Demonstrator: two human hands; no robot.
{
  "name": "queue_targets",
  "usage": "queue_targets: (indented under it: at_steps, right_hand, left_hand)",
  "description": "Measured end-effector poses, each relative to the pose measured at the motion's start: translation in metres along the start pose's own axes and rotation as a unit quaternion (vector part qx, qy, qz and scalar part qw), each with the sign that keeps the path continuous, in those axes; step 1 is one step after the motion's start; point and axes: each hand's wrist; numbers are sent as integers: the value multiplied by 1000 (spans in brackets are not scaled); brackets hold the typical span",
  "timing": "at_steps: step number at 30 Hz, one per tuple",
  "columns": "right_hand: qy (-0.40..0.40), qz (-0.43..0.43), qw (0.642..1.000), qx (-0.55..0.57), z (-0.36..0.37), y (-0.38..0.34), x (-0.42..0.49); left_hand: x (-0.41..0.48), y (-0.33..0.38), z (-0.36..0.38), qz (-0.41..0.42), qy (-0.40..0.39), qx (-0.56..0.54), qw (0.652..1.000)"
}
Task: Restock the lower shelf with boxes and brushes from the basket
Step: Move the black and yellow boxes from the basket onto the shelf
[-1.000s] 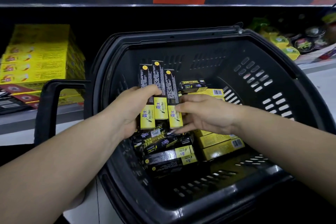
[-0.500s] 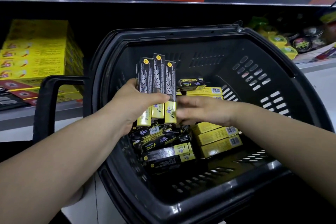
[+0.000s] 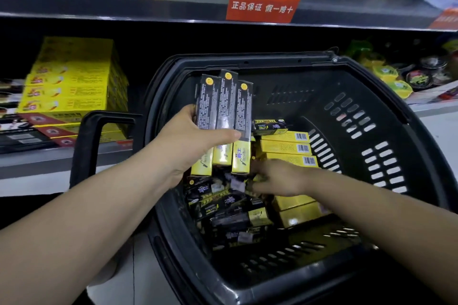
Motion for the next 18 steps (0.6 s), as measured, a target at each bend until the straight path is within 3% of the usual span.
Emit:
queue_targets:
  at_steps: [1, 3, 4, 7, 12, 18]
  right_hand:
    - [22, 40, 991, 130, -13, 0, -6]
    - [53, 75, 922, 376, -34, -8, -15]
    - [77, 71, 891, 442, -42, -14, -17]
    - [124, 20, 865, 486, -54, -43, -21]
    - [38, 33, 815, 578, -59, -101, -20]
    - [58, -25, 816, 575, -75, -147, 0]
  left_hand:
    - [-1, 6, -6, 6, 8, -1, 1000]
    - [-5, 18, -21, 20, 26, -2, 999]
    - [-7, 24, -30, 27, 37, -2, 999]
    - [-13, 36, -59, 45, 84, -14, 995]
    - [-21, 35, -98, 60, 163, -38, 984]
    - [-18, 19, -117, -7, 222, -106, 969]
Point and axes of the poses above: each hand's wrist, its own x-axis towards the middle knuckle, its own z-axis out of the palm, y = z × x, and after that the axes turned 5 degrees about y, right-handed
